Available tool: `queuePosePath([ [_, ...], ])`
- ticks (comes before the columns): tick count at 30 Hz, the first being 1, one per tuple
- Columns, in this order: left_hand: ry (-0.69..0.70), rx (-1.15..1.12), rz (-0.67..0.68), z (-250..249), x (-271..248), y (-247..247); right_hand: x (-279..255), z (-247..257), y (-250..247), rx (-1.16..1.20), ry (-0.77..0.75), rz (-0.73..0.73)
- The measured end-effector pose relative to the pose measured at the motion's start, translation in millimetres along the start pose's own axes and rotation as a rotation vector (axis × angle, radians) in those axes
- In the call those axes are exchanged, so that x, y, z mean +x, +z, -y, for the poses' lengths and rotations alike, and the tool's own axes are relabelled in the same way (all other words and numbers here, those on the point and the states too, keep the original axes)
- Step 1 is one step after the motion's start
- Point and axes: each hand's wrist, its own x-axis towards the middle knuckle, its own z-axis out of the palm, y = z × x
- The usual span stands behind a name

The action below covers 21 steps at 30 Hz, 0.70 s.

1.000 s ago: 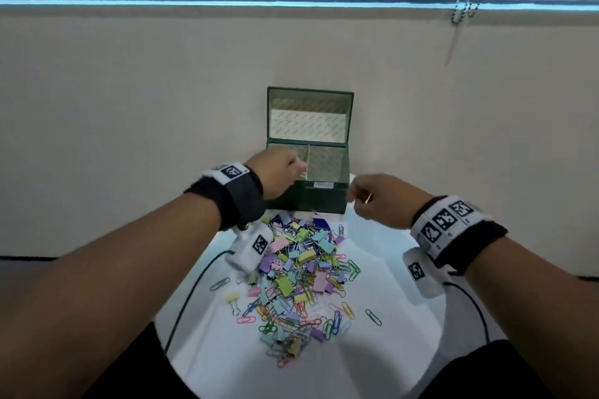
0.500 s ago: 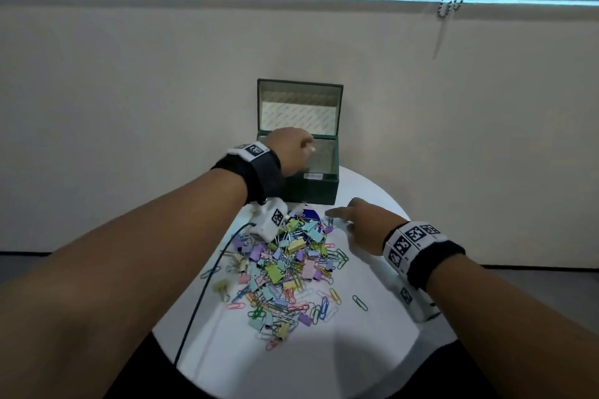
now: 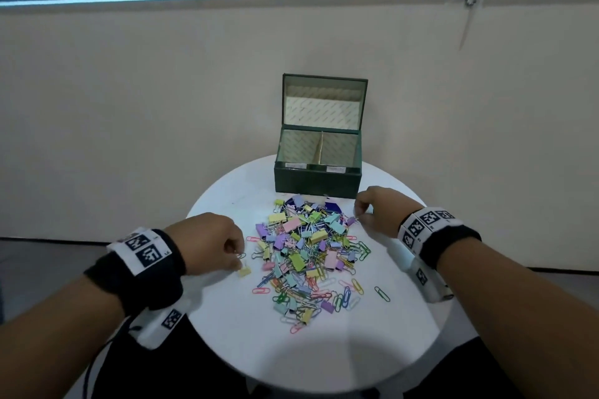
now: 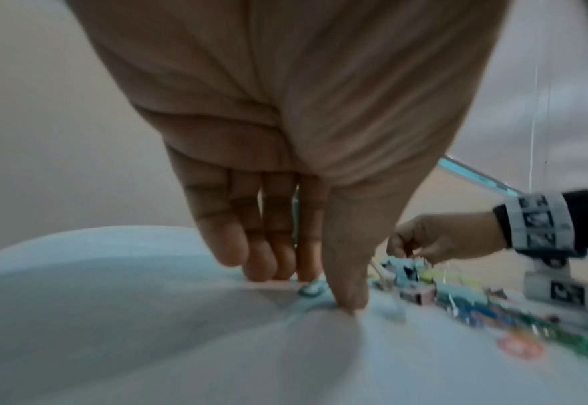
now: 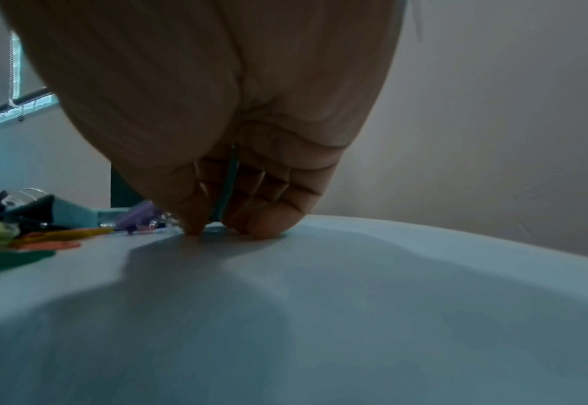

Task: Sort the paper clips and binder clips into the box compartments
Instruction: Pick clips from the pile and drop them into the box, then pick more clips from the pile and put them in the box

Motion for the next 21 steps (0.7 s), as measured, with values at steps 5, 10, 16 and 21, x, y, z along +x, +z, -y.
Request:
queuePosePath([
  [5,0.042,-0.024,-0.055,0.1,0.6,8.8,-3.2,-1.8,-4.7,0.029,0.028,-0.069],
  [10,0.07,0.022,-0.129,1.5,2.5,11.5,-11.0,-4.1,-7.4,0.076,0.064,-0.045],
  [16,0.037,-0.039,-0.13,1.9,1.8,6.2,-16.1,-5.2,-4.2,0.07,0.094,-0.031],
  [21,0.047,-0.018,-0.119,-1.3,5.0,6.9,-19.5,-0.7,-7.5,0.101,0.068,-0.06],
])
